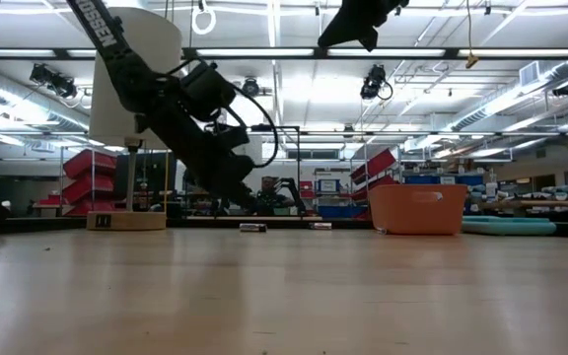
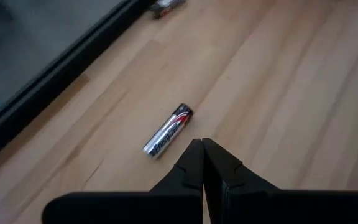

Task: Sort batteries
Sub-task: Put the silver battery into the yellow bin

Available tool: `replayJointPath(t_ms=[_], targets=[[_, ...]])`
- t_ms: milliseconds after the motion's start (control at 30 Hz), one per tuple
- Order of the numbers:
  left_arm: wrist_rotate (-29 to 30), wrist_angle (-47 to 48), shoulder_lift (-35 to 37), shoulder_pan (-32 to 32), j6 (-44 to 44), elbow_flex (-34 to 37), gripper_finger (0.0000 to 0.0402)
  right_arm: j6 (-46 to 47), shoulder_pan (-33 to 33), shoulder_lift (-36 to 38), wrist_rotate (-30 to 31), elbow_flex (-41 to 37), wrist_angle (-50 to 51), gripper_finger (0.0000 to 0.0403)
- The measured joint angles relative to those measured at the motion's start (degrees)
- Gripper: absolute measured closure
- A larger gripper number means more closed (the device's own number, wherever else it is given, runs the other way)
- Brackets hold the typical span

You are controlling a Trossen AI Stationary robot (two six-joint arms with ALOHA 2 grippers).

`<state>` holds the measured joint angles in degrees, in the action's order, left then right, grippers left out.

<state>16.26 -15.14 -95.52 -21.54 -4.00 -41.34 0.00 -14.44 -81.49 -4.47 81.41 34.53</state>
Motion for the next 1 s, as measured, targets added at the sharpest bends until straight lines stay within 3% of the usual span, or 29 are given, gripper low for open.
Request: replayJointPath(t_ms=[100,267,667,833,1000], targets=[[-4.1,-1.7,-1.8,-1.0,7.1,0.0,0.0401,-0.1,0.0,0.0,0.0,0.0,-0.6,0.0403],[-4.6,-5.1,-3.8,-2.5,11.2,0.0,0.0401,-0.2,0.0,0.0,0.0,0.0,-1.1,0.0403],[-4.2,-11.4,-7.0,-6.6,10.6,0.0,0.0401,-1.0,0.0,-0.2,0.0,0.0,-2.8,0.0403],[-3.7,-15.3,-11.4,-6.5,8.3,-0.2,0.0401,-1.2,0.0,-1.5,0.0,0.0,-3.4,0.0403],[-4.4,-13.7,-11.3,-5.4,8.0,-0.1,0.0401,-1.2,0.0,-4.0,0.0,0.0,-3.2,0.0403]])
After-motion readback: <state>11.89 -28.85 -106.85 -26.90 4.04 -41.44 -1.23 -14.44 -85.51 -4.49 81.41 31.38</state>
